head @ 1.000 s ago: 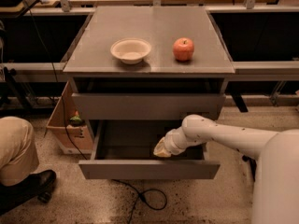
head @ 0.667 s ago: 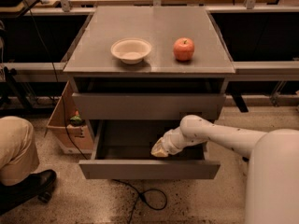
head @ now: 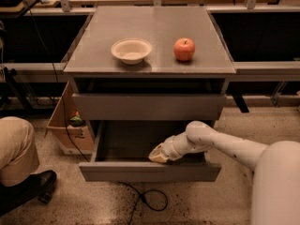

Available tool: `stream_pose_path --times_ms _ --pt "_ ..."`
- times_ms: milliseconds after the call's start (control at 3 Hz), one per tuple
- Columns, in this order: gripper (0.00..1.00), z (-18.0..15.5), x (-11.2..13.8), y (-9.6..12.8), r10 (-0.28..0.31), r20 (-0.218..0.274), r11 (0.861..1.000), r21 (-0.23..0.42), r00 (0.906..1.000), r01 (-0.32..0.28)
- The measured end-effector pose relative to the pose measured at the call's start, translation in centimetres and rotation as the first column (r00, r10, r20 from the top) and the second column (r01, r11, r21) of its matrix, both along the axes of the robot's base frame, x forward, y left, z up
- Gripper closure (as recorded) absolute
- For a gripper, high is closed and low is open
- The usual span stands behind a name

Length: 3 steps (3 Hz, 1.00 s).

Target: Open middle drawer

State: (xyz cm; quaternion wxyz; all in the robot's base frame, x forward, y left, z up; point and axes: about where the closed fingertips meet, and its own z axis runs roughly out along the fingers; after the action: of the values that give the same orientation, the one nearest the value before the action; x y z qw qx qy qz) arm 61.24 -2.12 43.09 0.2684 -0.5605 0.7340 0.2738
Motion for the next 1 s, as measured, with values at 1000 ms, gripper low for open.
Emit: stream_pose_path --times_ms 1000 --pt "1.00 3.7 -5.9 5.1 0.104 -0.063 0.972 0.220 0.9925 -0.088"
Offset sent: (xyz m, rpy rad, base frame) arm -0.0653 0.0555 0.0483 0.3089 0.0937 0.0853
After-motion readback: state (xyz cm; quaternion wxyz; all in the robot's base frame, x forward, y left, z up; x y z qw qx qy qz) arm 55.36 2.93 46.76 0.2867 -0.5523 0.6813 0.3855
